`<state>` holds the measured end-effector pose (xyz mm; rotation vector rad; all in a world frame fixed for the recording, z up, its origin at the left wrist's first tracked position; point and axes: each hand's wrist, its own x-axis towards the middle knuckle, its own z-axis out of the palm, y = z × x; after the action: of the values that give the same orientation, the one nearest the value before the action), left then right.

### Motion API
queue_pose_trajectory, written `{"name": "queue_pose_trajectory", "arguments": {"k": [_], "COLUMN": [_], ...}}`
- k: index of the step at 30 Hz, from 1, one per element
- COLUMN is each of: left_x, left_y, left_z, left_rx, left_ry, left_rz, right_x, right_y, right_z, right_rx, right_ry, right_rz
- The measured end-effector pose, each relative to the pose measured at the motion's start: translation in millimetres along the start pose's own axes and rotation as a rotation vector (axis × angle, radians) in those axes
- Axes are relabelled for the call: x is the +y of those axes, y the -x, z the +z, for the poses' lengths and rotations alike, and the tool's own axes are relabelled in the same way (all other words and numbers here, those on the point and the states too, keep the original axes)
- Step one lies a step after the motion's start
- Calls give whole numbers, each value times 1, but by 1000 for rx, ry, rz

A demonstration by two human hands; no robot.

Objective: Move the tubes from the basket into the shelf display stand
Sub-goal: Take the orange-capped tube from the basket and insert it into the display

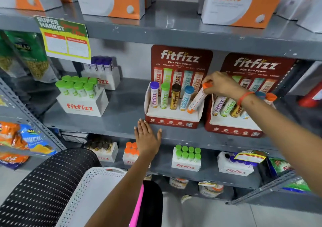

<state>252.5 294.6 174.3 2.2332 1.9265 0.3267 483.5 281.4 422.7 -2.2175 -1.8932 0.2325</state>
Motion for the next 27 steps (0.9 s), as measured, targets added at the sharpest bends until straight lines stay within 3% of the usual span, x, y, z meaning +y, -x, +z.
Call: {"name": "queue_pose_trajectory", "arguments": {"k": [9, 15, 21, 27], "left_x": [1, 0, 1, 1], "left_y": [1, 0, 1, 0], "left_z": [-1, 1, 0, 0], "left_rx": [-7, -5, 3, 5], "left_ry": [-24, -30, -27, -38], "left_rz": [-11, -19, -27, -22], "right_x": [-3, 0, 2, -6], "right_y": [-6, -7, -8, -9], "right_z": [0, 5, 16, 16], "right_rx": [-37, -29, 102, 109], "right_ry": [59, -35, -49, -8], "right_rz": [-33, -19, -30, -31]}}
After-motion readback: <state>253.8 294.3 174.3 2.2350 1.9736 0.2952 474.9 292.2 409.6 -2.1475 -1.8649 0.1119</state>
